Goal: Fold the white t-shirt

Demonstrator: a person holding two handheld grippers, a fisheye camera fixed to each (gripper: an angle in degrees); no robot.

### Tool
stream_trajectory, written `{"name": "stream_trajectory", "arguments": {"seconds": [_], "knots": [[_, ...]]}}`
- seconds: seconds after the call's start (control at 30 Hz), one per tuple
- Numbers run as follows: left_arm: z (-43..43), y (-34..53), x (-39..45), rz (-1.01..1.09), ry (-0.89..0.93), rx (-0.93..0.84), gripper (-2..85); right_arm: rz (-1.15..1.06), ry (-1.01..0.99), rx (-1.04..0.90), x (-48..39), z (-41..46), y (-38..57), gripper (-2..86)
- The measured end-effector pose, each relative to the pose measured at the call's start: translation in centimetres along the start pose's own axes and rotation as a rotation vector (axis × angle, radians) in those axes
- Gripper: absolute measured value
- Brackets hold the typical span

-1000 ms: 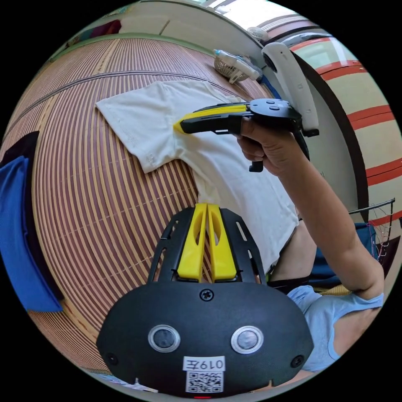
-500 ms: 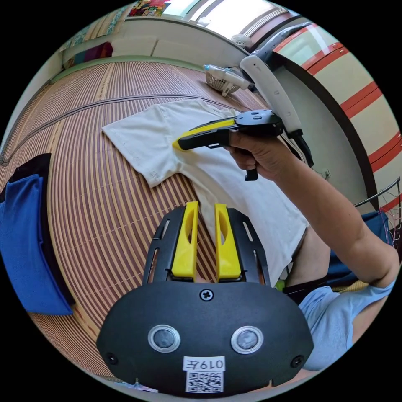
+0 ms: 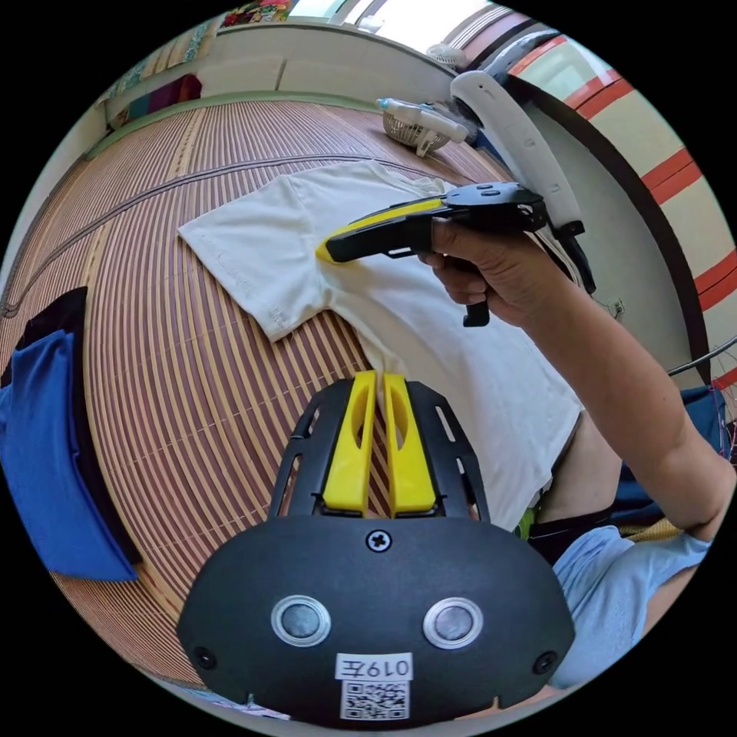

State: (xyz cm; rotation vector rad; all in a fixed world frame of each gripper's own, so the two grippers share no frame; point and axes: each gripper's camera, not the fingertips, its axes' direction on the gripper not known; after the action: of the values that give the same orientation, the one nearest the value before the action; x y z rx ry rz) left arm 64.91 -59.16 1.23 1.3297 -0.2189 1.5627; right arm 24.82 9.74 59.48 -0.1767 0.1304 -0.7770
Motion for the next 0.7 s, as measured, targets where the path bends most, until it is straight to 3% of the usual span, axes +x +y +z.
{"name": "stream_trajectory", "arguments": {"seconds": [0.2,0.47,0.7], "knots": [[-1.8,1.1,-2.7,-0.126,0.167,0.062,1.1,0.005,-0.014,-0.021,0.0,0.0,-0.5,-1.0],[-0.4,2.0,-6.3,-0.295,0.211,0.016,1.3,0.055,-0.082,0.001,0.3,-0.3,-0.2,-1.0],[0.0,1.9,-8.0,-0.323,0.282,0.019,1.6,-0.111,-0.06,0.091,-3.3,-2.2,0.6,-0.7]]}}
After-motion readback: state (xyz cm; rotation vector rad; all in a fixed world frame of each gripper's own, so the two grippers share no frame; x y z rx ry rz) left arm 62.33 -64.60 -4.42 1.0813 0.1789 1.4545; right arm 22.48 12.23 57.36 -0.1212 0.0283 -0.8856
